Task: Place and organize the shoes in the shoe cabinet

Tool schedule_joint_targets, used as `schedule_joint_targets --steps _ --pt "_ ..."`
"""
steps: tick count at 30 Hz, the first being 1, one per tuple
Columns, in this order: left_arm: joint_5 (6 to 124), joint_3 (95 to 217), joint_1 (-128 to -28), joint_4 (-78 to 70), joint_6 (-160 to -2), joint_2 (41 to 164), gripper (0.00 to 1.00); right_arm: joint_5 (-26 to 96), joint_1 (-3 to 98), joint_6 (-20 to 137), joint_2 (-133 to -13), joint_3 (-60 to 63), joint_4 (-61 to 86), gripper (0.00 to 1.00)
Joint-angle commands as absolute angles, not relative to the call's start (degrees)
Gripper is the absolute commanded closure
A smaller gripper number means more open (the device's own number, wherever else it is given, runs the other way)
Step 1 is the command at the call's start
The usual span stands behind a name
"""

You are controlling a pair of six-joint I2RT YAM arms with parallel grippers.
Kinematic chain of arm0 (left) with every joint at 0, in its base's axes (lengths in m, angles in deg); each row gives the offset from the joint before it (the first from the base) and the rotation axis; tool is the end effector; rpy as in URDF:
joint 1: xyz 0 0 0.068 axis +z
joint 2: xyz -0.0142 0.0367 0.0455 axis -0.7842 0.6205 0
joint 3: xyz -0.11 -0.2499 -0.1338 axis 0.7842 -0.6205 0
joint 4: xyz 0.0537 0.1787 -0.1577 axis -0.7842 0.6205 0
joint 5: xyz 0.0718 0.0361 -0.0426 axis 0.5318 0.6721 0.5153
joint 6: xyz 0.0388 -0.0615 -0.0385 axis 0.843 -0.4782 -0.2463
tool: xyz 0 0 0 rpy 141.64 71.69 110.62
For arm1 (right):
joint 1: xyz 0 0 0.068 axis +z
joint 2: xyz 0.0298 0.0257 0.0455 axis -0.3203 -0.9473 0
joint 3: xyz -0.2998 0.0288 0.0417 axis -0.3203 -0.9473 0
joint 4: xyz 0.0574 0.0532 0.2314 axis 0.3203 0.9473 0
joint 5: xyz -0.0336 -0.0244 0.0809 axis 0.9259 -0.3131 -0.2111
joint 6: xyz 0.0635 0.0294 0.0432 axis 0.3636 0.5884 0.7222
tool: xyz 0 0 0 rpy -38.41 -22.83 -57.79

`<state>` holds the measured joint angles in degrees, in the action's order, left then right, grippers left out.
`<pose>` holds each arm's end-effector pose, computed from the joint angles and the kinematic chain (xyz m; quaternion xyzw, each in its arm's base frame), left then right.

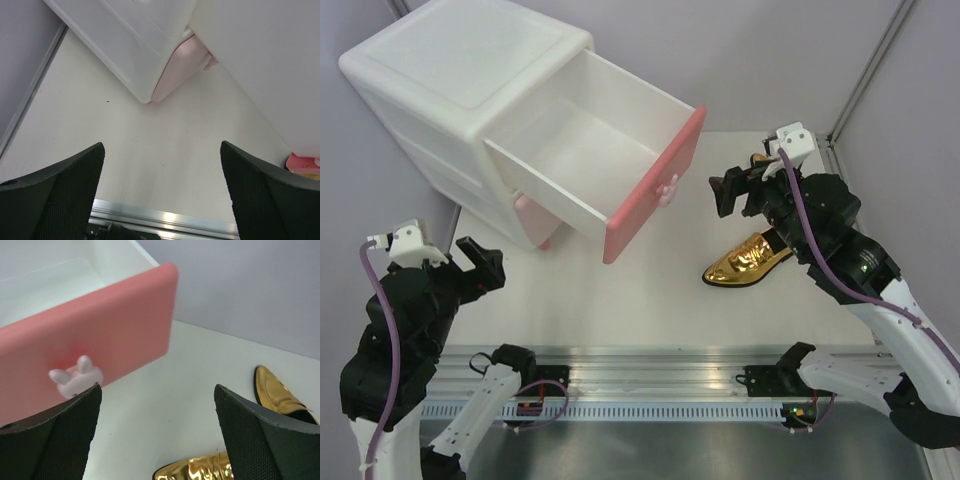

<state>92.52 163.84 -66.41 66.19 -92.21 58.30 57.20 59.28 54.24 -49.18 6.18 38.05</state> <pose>0.0120 0.0212 0.4297 -0.1519 0.7972 -0.0533 0.5818 0.1547 0.1084 0.4984 -0.1524 0.7100 0.1620 0.6682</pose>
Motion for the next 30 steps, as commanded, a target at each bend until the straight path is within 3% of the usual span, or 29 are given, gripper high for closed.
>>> schedule_joint_targets --steps 1,8,20,30 --pt "91.67 165.35 -66.59 63.06 -91.64 59.91 0.00 70.91 59.03 58.39 -46.32 2.92 42.40 0.04" --pt "90.62 164.21 -66.59 61.31 -90.05 60.61 0.00 85.44 56.32 63.40 -50.15 0.43 45.47 0.05" --pt "85.78 159.10 -66.59 59.90 -89.70 57.80 0.00 58.82 26.28 67.81 -69.57 2.37 40.29 0.07" --pt "83.85 160.51 -66.59 59.81 -87.15 57.71 0.00 44.75 10.96 60.33 -85.05 4.83 37.48 0.10"
